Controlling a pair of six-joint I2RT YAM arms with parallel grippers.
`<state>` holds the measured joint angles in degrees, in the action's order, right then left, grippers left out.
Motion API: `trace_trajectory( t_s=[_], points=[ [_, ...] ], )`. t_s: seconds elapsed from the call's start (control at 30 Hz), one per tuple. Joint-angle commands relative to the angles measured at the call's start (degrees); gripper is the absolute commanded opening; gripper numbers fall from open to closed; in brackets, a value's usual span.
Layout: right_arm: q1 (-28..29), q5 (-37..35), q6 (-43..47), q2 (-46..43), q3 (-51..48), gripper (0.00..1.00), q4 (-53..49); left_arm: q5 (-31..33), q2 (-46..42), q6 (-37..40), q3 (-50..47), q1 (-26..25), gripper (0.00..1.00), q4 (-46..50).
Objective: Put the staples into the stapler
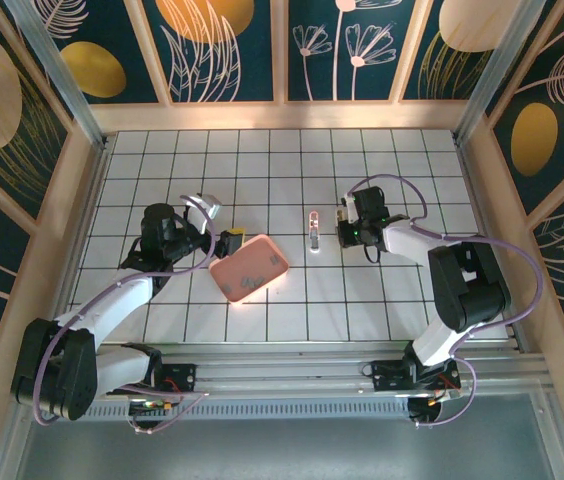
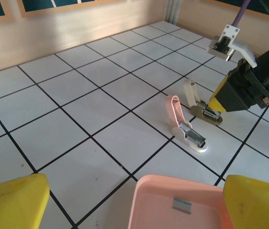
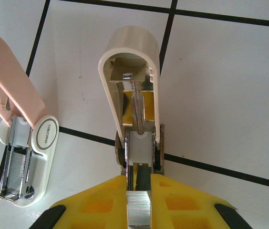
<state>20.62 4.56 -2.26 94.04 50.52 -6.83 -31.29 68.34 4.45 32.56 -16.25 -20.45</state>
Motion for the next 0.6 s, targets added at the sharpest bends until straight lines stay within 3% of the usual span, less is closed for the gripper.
trace_trajectory(
  t_s=[0.0, 0.57],
  points=[
    [-0.11, -0.78, -0.11, 0.43, 1.61, 0.17, 0.06, -1.23, 0.44, -0.03, 0.31, -0.26, 0.94, -1.26],
    [-0.05, -2.45, 0.33, 2.24, 1.53, 0.17, -0.8, -1.2, 0.39, 0.07, 0.42, -0.25, 0.94, -1.1]
  ],
)
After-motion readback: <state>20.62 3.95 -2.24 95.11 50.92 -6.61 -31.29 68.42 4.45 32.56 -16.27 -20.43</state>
